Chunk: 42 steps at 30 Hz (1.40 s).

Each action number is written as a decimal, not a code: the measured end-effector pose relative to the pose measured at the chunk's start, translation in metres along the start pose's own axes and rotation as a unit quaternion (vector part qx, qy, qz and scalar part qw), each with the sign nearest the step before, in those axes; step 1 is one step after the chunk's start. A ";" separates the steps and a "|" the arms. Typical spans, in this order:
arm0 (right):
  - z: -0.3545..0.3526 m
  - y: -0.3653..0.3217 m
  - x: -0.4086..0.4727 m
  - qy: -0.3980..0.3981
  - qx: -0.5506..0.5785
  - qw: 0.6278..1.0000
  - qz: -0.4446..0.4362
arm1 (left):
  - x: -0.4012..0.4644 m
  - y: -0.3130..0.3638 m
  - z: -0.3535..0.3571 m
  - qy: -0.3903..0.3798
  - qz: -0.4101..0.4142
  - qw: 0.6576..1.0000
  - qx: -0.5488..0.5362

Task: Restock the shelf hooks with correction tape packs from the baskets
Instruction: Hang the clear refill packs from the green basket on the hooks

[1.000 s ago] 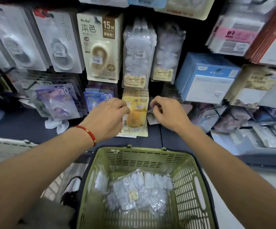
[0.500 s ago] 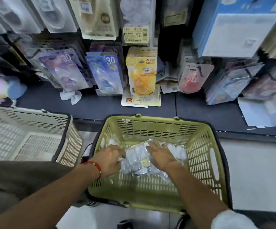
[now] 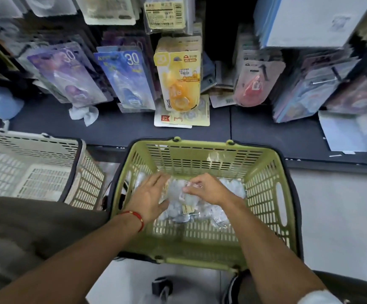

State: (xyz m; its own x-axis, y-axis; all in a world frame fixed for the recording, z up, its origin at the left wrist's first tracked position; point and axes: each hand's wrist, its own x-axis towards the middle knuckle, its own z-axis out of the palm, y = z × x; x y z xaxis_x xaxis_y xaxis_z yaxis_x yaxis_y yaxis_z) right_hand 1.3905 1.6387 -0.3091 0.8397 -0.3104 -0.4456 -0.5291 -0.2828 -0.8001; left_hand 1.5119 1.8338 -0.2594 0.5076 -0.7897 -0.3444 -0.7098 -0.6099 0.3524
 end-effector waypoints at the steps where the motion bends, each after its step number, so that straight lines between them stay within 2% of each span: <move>1: -0.009 -0.006 -0.003 -0.026 0.039 0.999 0.007 | 0.002 0.003 -0.003 0.000 0.023 1.000 0.021; 4: -0.021 -0.018 -0.010 -0.089 0.055 0.994 0.032 | 0.007 0.010 -0.012 0.000 0.007 0.998 0.068; 5: -0.018 -0.018 -0.010 -0.080 0.061 0.994 0.039 | 0.007 0.010 -0.016 -0.014 -0.011 0.998 0.068; 7: -0.008 -0.012 -0.005 -0.037 0.134 0.989 0.050 | 0.005 0.008 -0.022 -0.043 -0.073 0.996 -0.007; 9: 0.008 -0.007 0.004 0.042 0.217 0.972 0.085 | 0.001 0.002 -0.024 -0.020 -0.150 0.984 -0.095; 10: 0.015 -0.004 0.009 0.076 0.176 0.977 0.090 | -0.002 -0.002 -0.024 0.000 -0.185 0.973 -0.138; 11: 0.022 0.001 0.013 0.078 0.051 0.993 0.079 | -0.005 -0.005 -0.024 0.014 -0.215 0.958 -0.189; 12: 0.031 0.007 0.016 0.042 -0.096 0.993 0.053 | -0.007 -0.008 -0.024 0.018 -0.238 0.940 -0.246; 13: 0.042 0.013 0.018 -0.009 -0.210 0.978 0.022 | -0.010 -0.010 -0.024 0.016 -0.254 0.919 -0.300; 14: 0.054 0.019 0.019 -0.059 -0.272 0.961 0.004 | -0.012 -0.010 -0.024 0.012 -0.267 0.902 -0.339; 16: 0.074 0.025 0.017 -0.098 -0.352 0.931 -0.008 | -0.014 -0.010 -0.024 0.008 -0.287 0.883 -0.371; 19: 0.085 0.027 0.018 -0.046 -0.433 0.900 -0.032 | -0.018 -0.009 -0.018 0.026 -0.305 0.869 -0.388; 20: 0.082 0.027 0.017 -0.038 -0.433 0.900 -0.026 | -0.019 -0.008 -0.015 0.037 -0.306 0.870 -0.385; 23: 0.054 0.029 0.011 -0.035 -0.299 0.953 0.032 | -0.022 -0.003 -0.007 0.079 -0.310 0.864 -0.390; 25: 0.030 0.029 0.002 -0.054 -0.168 0.981 0.076 | -0.024 0.001 0.000 0.119 -0.327 0.844 -0.408; 27: 0.009 0.025 -0.011 -0.051 -0.044 0.992 0.111 | -0.024 0.008 0.007 0.157 -0.348 0.814 -0.438; 30: -0.005 0.016 -0.030 -0.036 0.130 0.982 0.134 | -0.024 0.026 0.010 0.198 -0.373 0.749 -0.511; 32: 0.002 0.007 -0.032 -0.054 0.247 0.958 0.136 | -0.023 0.038 0.010 0.178 -0.372 0.705 -0.577; 34: 0.015 -0.011 -0.028 -0.080 0.298 0.942 0.130 | -0.022 0.047 0.013 0.143 -0.349 0.674 -0.636; 37: 0.029 -0.029 -0.013 -0.072 0.129 0.986 0.076 | -0.023 0.046 0.013 0.131 -0.330 0.672 -0.650; 39: 0.028 -0.023 0.000 0.021 -0.035 0.997 0.065 | -0.025 0.039 0.011 0.136 -0.336 0.670 -0.648; 40: 0.026 -0.013 0.007 0.075 -0.142 0.984 0.070 | -0.025 0.035 0.010 0.136 -0.340 0.669 -0.647; 42: 0.028 0.007 0.016 0.109 -0.322 0.932 0.124 | -0.025 0.028 0.009 0.137 -0.347 0.665 -0.648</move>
State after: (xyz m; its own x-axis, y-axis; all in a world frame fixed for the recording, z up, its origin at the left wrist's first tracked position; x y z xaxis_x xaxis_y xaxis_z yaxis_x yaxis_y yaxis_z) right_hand 1.4038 1.6567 -0.3334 0.6745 -0.5954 -0.4365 -0.7259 -0.6428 -0.2447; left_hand 1.4748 1.8375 -0.2492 0.6898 -0.1631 -0.7053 0.6663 -0.2378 0.7067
